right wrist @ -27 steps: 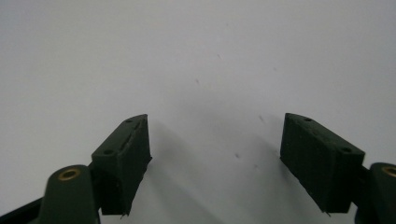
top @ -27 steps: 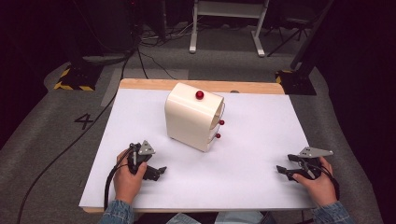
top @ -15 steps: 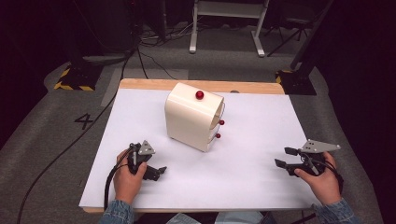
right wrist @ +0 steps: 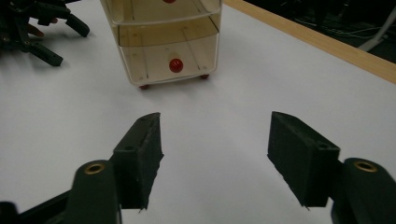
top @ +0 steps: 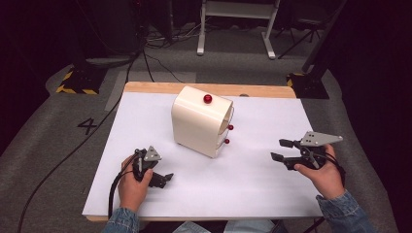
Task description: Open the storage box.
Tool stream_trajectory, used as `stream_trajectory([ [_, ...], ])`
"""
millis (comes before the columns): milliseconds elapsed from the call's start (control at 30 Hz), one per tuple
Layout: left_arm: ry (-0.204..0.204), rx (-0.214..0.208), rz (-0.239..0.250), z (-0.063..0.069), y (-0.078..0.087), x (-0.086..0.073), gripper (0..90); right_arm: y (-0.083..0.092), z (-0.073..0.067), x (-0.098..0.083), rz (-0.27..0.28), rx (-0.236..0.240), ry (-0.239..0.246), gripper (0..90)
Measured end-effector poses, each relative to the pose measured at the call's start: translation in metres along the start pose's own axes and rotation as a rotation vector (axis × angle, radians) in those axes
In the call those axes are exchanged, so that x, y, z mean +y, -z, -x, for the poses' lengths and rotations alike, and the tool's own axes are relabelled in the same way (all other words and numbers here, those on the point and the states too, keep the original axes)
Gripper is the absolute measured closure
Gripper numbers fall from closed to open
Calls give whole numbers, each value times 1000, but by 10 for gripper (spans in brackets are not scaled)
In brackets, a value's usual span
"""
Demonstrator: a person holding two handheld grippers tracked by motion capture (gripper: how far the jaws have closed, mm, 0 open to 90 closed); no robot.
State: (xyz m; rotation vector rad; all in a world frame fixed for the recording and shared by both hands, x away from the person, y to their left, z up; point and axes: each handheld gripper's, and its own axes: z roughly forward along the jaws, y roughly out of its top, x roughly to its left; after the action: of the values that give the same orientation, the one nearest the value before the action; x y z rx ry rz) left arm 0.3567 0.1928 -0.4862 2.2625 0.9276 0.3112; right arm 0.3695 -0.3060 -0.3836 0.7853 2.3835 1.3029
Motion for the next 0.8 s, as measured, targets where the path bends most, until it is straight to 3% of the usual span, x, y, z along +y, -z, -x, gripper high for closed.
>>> stream_trajectory([
  [100, 0, 2, 1, 0, 0, 0, 0, -6, -1, 6, -20, 21, 17, 436],
  [433, 1, 0, -5, 0, 0, 0, 0, -37, -5, 22, 17, 68, 46, 514],
  [800, -5, 1, -8, 0, 0, 1, 0, -78, -1, 29, 19, 57, 94, 554],
])
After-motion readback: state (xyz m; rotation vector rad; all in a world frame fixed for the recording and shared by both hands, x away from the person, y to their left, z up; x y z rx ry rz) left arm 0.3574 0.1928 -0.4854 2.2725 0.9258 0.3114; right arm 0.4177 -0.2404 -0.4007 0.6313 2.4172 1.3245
